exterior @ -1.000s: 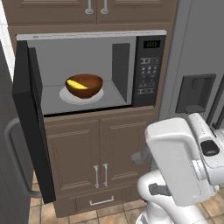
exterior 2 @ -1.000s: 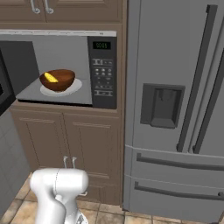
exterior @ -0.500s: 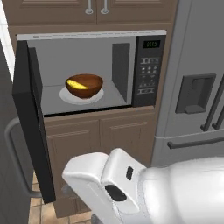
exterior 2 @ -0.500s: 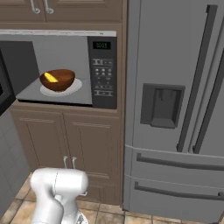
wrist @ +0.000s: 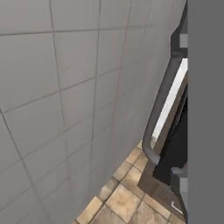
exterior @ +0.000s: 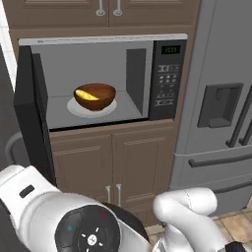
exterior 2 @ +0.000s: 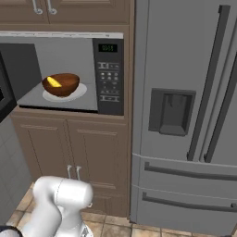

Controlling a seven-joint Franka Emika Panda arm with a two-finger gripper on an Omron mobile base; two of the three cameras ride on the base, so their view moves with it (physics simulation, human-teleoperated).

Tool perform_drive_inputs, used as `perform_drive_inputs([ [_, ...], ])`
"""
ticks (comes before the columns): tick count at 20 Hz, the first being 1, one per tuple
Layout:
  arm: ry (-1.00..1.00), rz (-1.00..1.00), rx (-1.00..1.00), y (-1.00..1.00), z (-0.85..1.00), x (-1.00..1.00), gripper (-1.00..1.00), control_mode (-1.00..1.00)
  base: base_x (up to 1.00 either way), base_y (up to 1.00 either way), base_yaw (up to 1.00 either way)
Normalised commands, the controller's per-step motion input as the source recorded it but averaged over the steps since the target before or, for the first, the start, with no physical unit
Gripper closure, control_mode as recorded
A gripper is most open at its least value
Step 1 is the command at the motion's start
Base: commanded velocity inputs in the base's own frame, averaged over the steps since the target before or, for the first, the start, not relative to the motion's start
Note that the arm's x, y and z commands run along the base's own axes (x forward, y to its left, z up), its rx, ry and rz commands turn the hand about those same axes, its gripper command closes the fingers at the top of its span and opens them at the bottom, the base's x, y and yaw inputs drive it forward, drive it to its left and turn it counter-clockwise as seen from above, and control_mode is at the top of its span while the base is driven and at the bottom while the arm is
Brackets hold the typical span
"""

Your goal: Pick the corn from the sink and place it in the bowl. Then pick the bowl and place it in the microwave. Then close the microwave door and press the start button.

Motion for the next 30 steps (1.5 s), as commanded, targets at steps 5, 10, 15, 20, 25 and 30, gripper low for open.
perform_drive_inputs([
  [5, 0.00, -0.31, -0.12, 0.84, -0.16, 0.91, -1.00, -1.00, 0.00, 0.00, 0.00],
  [10, 0.00, -0.25, -0.07, 0.28, -0.16, 0.81, -1.00, -1.00, 0.00, 0.00, 0.00],
  [15, 0.00, -0.06, 0.00, -0.22, -0.17, 0.40, -1.00, -1.00, 0.00, 0.00, 0.00],
  [20, 0.00, -0.09, 0.05, -0.87, -0.07, 0.21, -1.00, -1.00, 0.00, 0.00, 0.00],
  [25, 0.00, -0.11, 0.12, -1.00, -0.02, 0.13, -1.00, -1.00, 0.00, 0.00, 0.00],
  [30, 0.00, -0.12, 0.15, -1.00, -0.01, 0.27, -1.00, -1.00, 0.00, 0.00, 0.00],
])
